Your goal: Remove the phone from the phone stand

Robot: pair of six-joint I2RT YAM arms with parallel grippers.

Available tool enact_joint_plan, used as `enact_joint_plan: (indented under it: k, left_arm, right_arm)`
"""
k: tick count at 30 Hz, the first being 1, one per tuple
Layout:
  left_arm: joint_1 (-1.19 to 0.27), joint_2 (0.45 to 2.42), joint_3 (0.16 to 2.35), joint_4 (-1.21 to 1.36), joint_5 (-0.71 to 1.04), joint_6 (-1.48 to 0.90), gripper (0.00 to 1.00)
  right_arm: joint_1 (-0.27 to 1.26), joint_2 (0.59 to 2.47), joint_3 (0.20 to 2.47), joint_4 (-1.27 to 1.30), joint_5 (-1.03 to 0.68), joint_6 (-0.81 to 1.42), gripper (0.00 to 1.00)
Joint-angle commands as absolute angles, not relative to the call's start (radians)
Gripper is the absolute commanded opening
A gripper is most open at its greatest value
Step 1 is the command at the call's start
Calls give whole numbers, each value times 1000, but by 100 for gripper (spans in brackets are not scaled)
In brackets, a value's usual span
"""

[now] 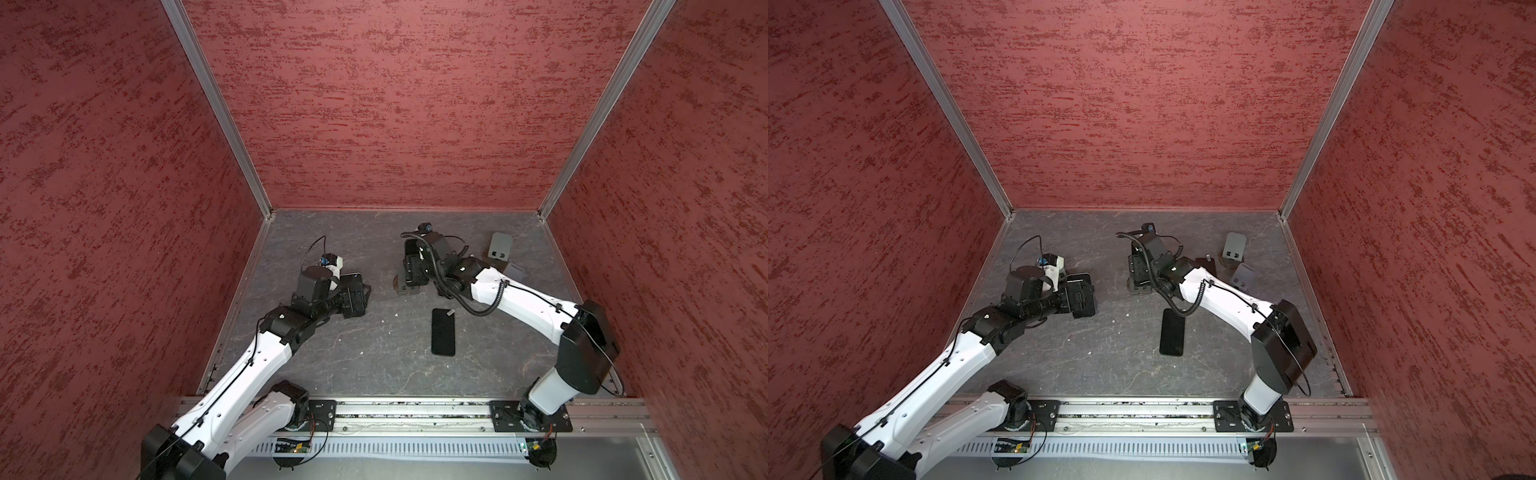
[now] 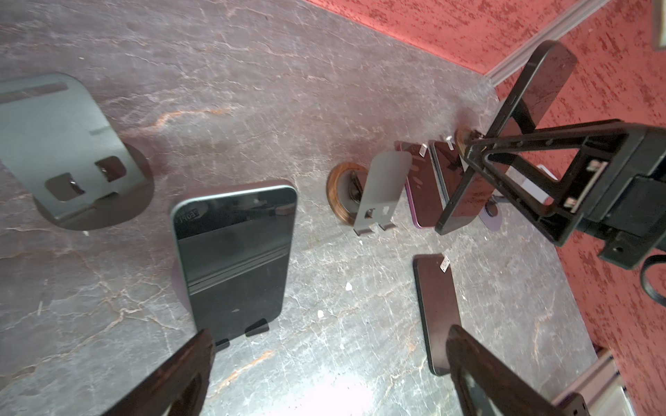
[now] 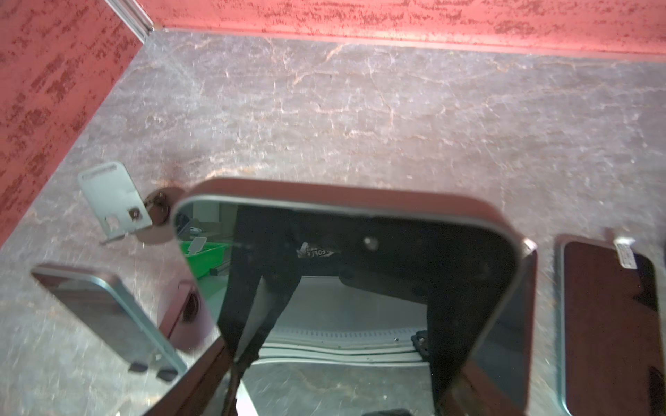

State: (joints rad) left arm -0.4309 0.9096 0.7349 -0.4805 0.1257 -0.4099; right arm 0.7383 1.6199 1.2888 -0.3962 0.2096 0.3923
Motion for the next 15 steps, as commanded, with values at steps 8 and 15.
enact_joint_plan:
  k: [8, 15]
  left_arm:
    - [-499, 885, 769, -476, 123, -410, 100]
    - [-567, 921, 797, -465, 110, -434, 99]
  right_arm:
    - [719, 1431, 1103, -460, 237, 411, 54]
    - [701, 1346, 1004, -537, 245, 456, 54]
